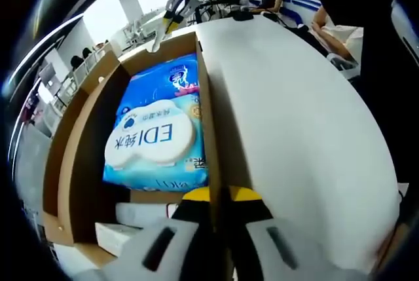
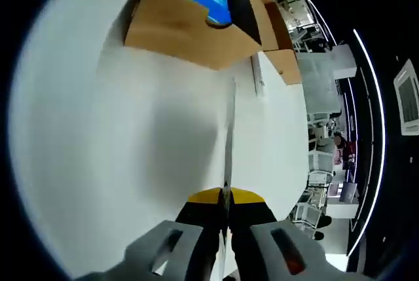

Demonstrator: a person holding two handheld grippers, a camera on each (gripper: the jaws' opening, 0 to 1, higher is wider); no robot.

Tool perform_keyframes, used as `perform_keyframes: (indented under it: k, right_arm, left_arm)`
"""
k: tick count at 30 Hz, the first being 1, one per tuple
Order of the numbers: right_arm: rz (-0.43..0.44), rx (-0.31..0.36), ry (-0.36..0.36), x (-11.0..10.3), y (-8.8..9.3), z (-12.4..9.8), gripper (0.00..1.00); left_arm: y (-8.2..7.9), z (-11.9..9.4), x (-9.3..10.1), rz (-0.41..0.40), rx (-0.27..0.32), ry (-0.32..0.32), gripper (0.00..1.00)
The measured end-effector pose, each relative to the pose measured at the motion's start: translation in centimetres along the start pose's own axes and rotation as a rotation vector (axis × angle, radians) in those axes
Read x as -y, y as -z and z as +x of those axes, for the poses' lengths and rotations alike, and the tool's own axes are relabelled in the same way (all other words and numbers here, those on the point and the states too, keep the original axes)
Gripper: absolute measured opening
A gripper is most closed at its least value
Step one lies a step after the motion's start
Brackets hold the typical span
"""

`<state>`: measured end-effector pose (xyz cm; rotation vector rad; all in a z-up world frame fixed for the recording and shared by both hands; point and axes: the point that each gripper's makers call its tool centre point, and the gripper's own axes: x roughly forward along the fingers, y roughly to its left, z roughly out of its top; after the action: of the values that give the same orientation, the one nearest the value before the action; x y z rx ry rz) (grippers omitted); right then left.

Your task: Operate the shoe box by opening the lid, removing the specified soft item, and placing it in the target area until the item is outside and the box remains undamaged.

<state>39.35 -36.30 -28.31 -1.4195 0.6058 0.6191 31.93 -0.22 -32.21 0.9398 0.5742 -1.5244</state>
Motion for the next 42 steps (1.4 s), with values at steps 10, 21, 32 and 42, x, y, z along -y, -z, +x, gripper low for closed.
perform_keyframes:
  k: [10,21,32,42]
  right_arm:
    - [-0.039,0.037,-0.074,-1.7,-0.6,0.9,0.01]
    - [-0.043,0.061,-0.206,-4.0,0.0,1.1,0.01]
    - [-0.011,0.054,-0.328,-5.1,0.2,1.1,0.05]
    - [0.110,0.050,-0.425,-6.6,0.2,0.4,0.20]
  left_arm:
    - [0.0,0.0,-0.1,0.003,-0.008,0.000,0.03]
    - [0.1,0.0,-0.1,0.002,-0.015,-0.003,0.03]
    - [0.0,0.0,-0.1,0.002,-0.018,-0.004,0.03]
    - [0.1,0.0,-0.1,0.008,-0.016,-0.004,0.03]
